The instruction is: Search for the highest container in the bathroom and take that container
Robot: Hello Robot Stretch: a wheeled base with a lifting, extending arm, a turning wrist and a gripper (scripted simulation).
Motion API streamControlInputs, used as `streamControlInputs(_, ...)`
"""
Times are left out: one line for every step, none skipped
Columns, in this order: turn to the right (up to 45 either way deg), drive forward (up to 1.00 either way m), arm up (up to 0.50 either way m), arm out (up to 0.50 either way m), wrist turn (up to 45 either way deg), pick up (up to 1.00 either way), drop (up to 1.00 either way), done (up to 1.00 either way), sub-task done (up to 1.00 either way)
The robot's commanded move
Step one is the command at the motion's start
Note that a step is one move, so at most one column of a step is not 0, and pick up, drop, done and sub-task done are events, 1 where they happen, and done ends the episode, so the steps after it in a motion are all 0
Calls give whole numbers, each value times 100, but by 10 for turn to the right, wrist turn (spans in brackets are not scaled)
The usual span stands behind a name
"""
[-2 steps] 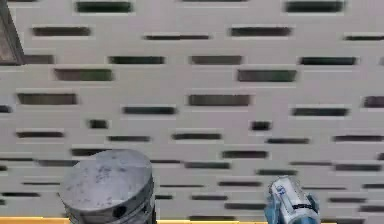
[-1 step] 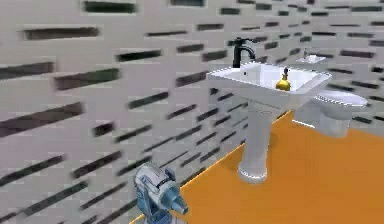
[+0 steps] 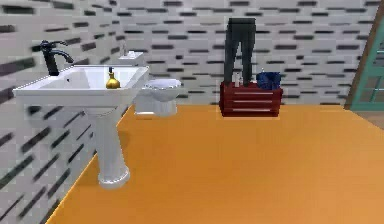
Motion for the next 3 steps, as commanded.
streamControlInputs(180,0,0,0,0,0,0,0,0)
streamControlInputs(0,100,0,0,0,0,0,0,0)
streamControlInputs(0,100,0,0,0,0,0,0,0)
